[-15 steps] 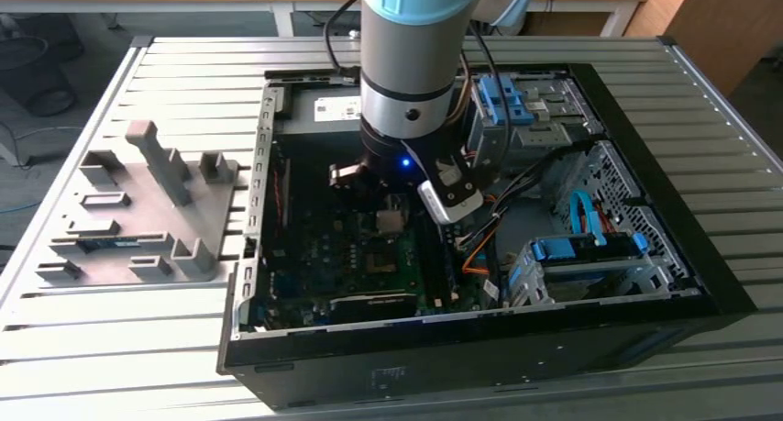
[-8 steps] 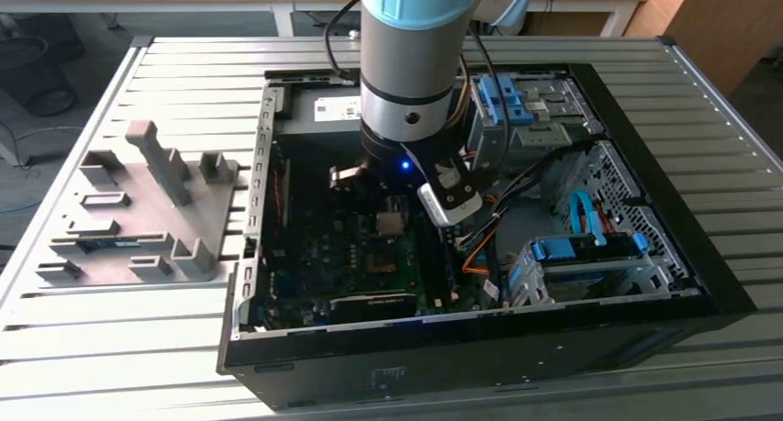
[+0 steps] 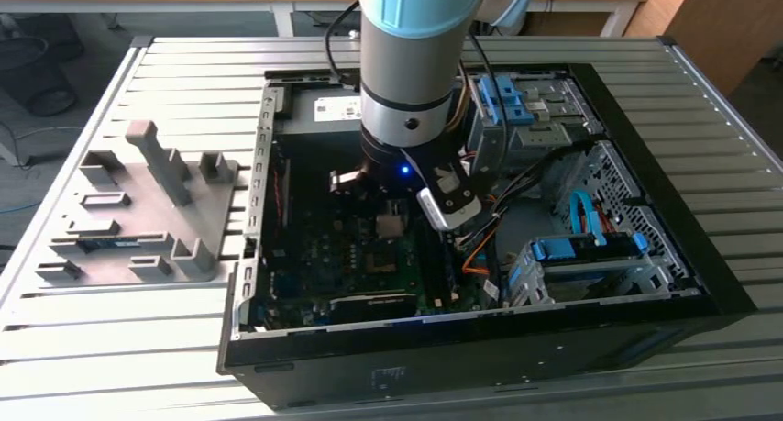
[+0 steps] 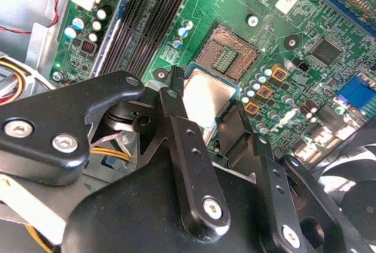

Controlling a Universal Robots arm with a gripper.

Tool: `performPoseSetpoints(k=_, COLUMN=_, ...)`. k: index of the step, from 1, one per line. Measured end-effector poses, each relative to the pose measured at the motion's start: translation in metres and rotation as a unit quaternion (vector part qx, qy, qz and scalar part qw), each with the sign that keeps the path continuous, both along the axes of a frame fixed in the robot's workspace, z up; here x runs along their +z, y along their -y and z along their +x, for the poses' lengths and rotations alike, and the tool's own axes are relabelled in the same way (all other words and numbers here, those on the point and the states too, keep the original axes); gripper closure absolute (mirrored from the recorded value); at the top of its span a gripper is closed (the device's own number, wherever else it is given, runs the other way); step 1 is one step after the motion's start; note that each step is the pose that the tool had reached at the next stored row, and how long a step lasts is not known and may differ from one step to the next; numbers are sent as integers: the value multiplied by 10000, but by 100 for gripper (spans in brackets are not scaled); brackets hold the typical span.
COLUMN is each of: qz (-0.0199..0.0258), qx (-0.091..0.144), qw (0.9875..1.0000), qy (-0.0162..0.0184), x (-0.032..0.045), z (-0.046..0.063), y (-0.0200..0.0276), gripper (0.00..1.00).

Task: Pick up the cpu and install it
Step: 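Place the cpu into insertion slot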

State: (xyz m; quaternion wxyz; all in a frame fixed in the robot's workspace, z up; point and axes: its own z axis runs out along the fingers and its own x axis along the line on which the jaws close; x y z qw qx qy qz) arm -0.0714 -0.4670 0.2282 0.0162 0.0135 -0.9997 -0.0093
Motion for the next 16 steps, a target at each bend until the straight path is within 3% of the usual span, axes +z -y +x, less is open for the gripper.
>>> performPoseSetpoints(k=6, qz=1, qx=1, qw=10000, qy=0, x=-62, z=-3, y=8, gripper=53)
performPoseSetpoints(k=16, qz=1, qx=0, qw=10000, qy=1, x=-91, z=-9, y=33, gripper=53)
